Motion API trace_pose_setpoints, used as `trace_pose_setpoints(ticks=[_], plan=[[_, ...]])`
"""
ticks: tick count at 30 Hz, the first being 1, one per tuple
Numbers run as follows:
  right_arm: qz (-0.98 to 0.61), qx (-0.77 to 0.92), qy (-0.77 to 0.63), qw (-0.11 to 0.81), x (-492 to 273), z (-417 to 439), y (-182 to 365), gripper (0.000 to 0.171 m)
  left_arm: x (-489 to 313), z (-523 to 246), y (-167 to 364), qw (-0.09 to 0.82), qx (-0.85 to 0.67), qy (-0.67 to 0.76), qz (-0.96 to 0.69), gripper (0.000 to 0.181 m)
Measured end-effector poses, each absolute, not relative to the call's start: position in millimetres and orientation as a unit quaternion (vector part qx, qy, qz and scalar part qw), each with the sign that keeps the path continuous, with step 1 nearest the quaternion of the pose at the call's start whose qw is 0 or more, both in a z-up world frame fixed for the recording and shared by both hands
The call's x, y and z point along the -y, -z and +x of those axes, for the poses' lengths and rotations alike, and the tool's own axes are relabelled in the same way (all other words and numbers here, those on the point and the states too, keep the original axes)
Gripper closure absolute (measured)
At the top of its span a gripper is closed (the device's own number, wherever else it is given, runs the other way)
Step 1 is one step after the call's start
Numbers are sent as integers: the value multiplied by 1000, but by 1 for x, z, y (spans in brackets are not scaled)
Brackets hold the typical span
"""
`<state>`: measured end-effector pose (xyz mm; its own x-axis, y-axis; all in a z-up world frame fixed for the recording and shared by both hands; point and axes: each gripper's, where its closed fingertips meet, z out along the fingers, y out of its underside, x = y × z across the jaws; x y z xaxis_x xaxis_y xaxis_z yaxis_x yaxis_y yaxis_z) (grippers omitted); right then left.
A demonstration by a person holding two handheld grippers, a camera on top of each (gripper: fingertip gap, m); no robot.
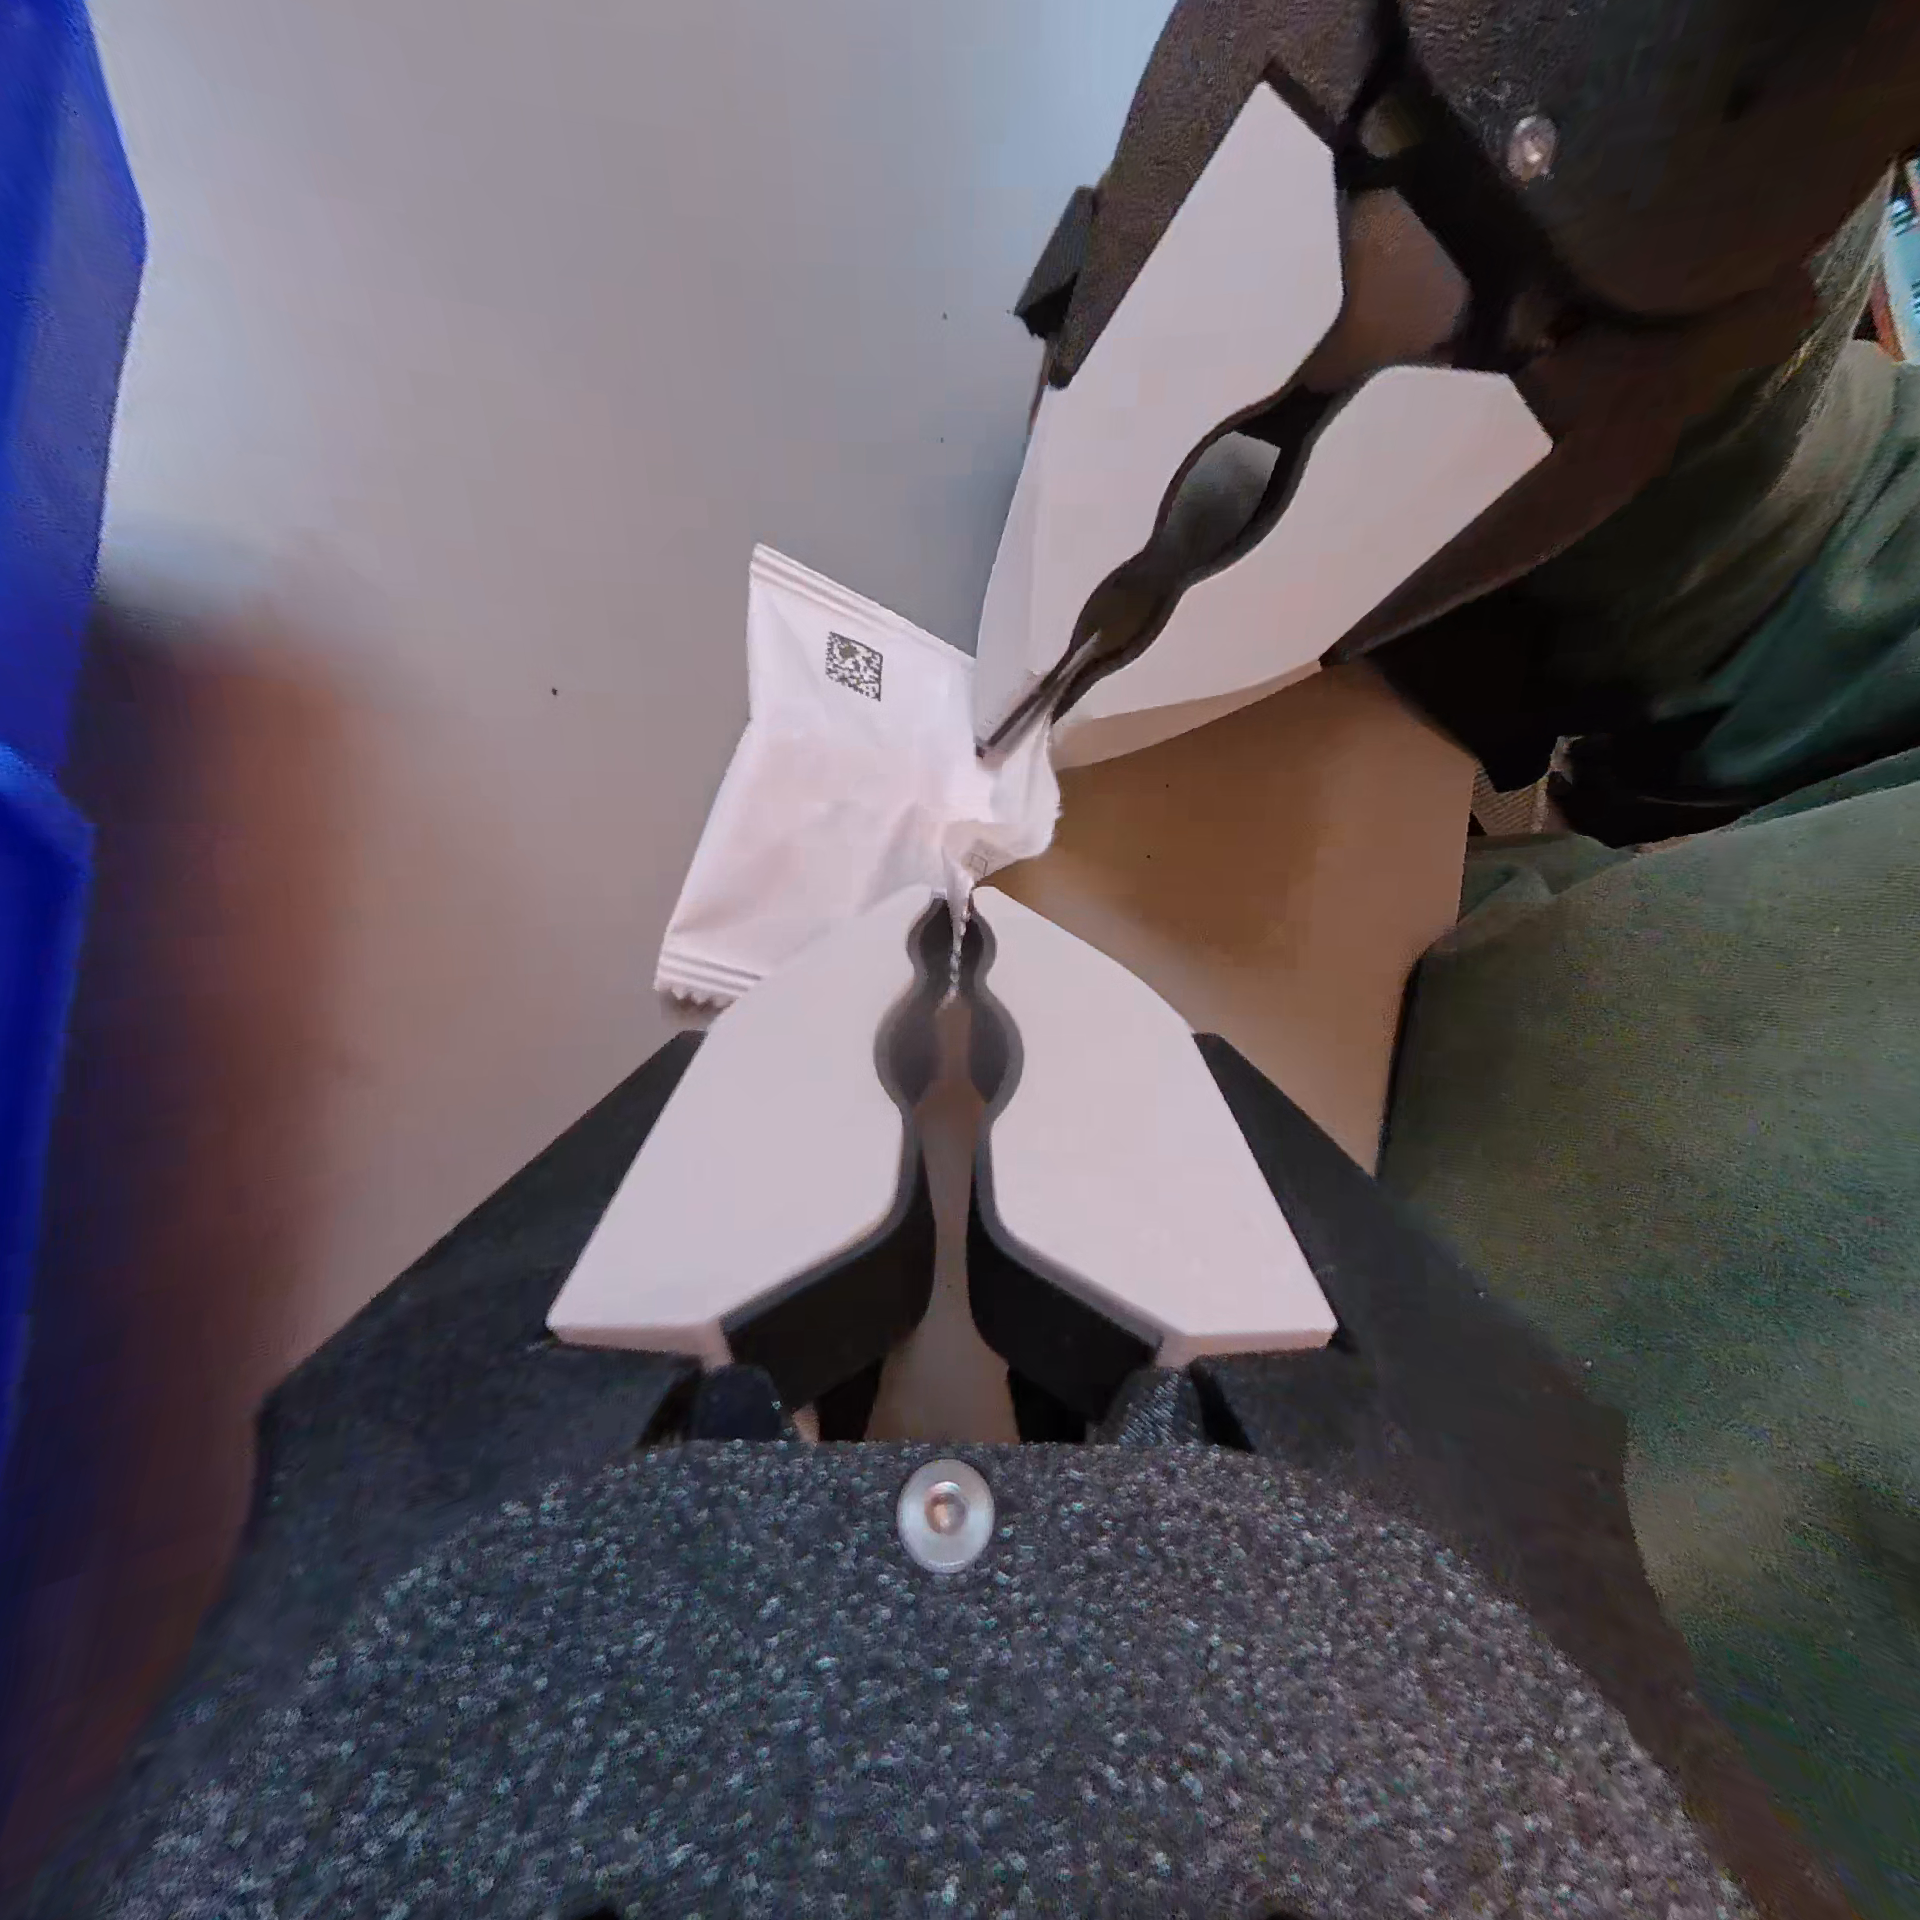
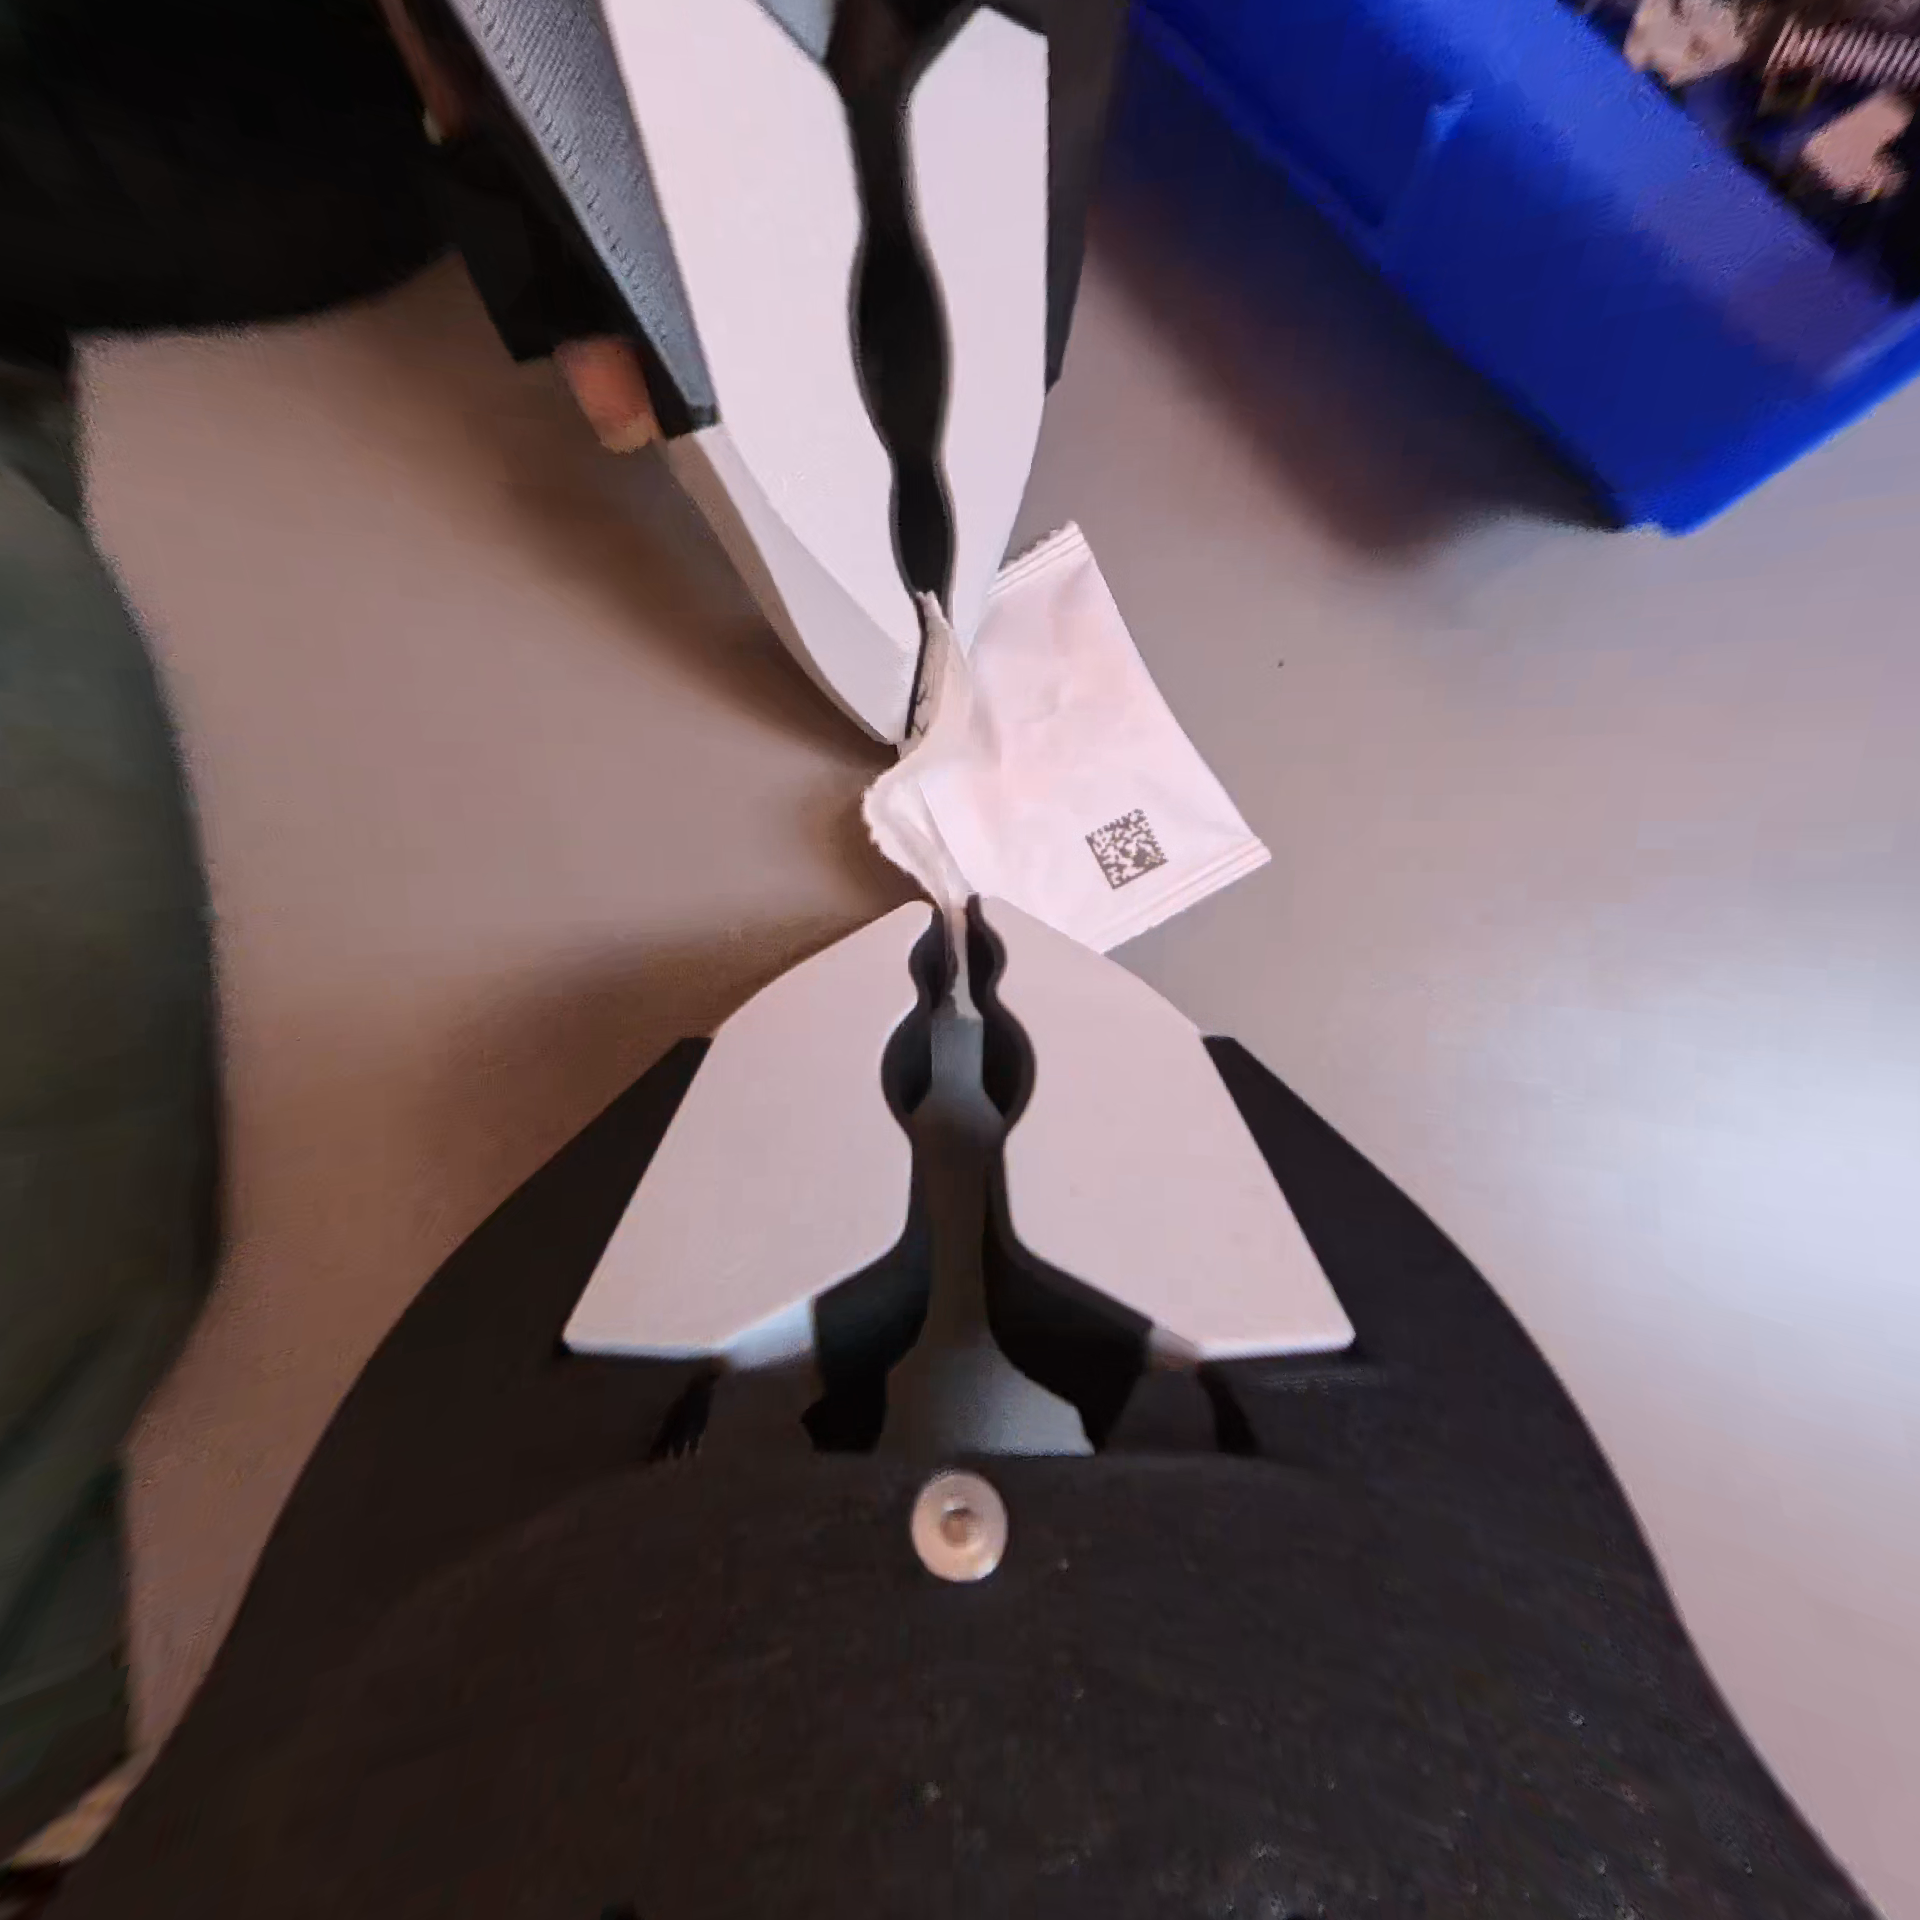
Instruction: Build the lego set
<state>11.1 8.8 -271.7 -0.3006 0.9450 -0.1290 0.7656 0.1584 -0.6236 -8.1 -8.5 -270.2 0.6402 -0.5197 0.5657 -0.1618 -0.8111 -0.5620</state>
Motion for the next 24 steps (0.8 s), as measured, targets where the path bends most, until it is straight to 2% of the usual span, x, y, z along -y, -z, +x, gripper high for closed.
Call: trace_pose_setpoints(ticks=[4, 7, 8, 9, 11, 14, 16, 24], plan=[[-542, 766, -292, 184, -9, 6, 270, 163, 11, -8, 270, 237, -201, 372, -875, 181], [-529, 768, -315, 175, -7, 7, 267, 158, 14, -6, 270, 236, -206, 379, -871, 181], [-521, 773, -316, 175, -6, 8, 267, 159, 15, -6, 269, 236, -209, 382, -869, 181], [-513, 781, -316, 166, -3, 11, 268, 170, 15, -5, 269, 237, -210, 383, -868, 181], [-536, 770, -319, 132, -2, 13, 269, 171, 16, -5, 268, 238, -213, 386, -866, 181], [-608, 707, -360, 20, 2, 17, 268, 171, 14, -5, 266, 241, -207, 392, -863, 181], [-637, 682, -358, -20, -1, 20, 272, 171, 13, -6, 266, 248, -208, 386, -864, 181], [-700, 595, -382, -100, 8, 28, 275, 171, 12, -5, 258, 315, -282, 287, -859, 162]])
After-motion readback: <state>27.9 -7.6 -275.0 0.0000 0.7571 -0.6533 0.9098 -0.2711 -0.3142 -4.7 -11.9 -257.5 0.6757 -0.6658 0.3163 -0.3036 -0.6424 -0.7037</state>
